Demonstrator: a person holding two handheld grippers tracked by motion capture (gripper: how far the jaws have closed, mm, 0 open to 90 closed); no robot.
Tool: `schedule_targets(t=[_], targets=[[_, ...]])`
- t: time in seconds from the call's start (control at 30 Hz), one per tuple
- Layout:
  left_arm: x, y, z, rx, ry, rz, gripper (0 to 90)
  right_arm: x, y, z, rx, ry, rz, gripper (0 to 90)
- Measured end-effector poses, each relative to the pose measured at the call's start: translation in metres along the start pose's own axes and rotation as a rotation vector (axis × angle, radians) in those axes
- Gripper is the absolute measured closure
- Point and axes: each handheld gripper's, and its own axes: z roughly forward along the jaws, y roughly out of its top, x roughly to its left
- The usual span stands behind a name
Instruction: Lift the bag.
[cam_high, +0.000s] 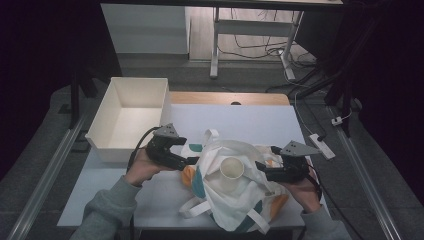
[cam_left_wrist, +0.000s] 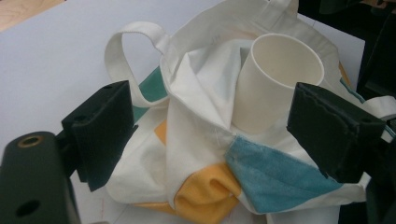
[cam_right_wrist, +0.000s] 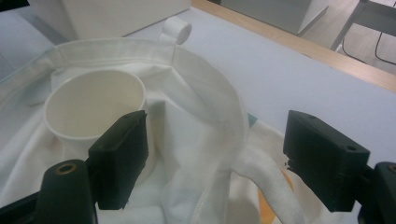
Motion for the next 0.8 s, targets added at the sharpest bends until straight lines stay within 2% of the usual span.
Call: schedule_targets(t=[0.47,0.63,0.8], targets=[[-0.006,-0.004,0.008,0.029,-0.014,0.008,18.6,-0.003,-0.007,0.0,0.041,-0.015,0.005,23.3],[-0.009,-0.005,0.018,0.046,-0.032,0.007,21.6,-0.005,-0.009,0.002,0.049,-0.017,0.006,23.3],[-0.014,-0.006,0.031,0.087,-0.038,0.023,25.8,-0.003,-0.01,0.003,0.059,-0.012,0.001,23.3]])
